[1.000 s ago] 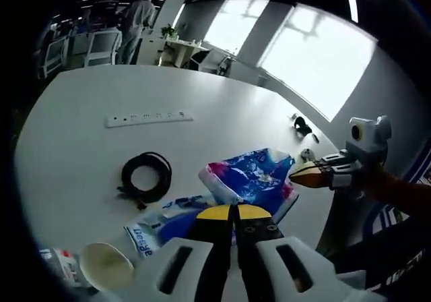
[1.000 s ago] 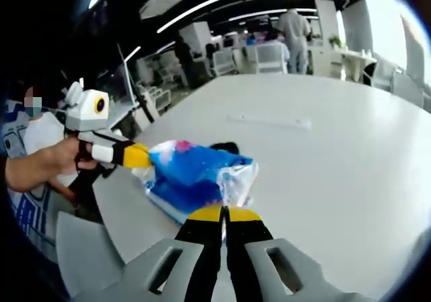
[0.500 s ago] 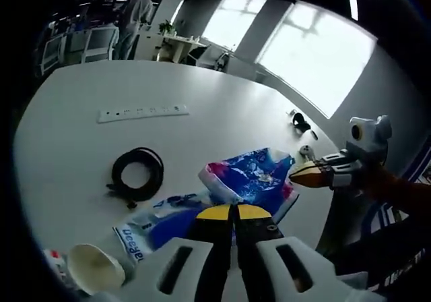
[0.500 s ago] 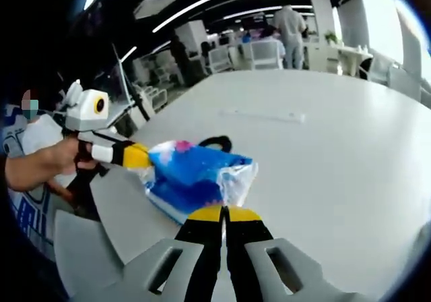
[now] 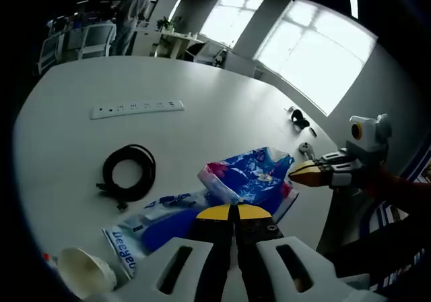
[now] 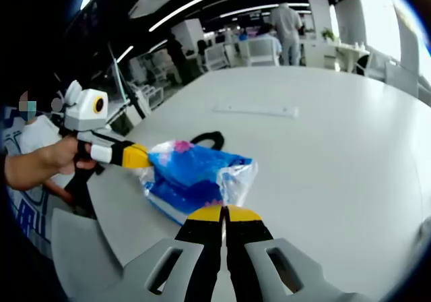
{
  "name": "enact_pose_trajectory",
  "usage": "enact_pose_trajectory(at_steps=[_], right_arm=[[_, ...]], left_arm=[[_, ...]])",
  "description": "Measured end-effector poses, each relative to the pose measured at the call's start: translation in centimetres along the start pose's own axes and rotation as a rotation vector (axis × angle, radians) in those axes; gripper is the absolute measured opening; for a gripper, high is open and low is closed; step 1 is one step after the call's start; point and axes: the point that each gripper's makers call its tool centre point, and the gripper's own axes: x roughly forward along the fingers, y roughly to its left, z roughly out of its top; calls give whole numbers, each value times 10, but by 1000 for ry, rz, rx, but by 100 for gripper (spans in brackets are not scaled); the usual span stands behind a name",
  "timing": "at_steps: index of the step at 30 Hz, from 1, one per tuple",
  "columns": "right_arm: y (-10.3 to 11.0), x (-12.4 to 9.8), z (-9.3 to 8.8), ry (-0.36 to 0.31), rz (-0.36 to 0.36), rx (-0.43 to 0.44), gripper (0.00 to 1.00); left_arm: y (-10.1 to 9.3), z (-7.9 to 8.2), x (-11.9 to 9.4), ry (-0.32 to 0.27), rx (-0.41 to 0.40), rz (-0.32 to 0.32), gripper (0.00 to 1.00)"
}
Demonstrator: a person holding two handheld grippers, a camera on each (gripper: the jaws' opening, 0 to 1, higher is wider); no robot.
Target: Arrange the tabletop items into an orderly group along one side of the table until the central work area is clear of visible clutter.
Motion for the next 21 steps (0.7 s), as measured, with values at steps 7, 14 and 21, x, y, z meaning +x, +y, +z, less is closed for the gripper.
enact_pose_trajectory(at_steps=[7,14,21], right_arm=[[-8,0,-5,2,-7,10,0],[-16,-1,-10,5,-13,19,0],[-27,-3,-15,8,-23,34,0]], left_arm=[[-3,-2,9,10,2,-7,0],[-5,-4,18,21,1,-15,0],[-10,-7,29,32,-2,-25,0]])
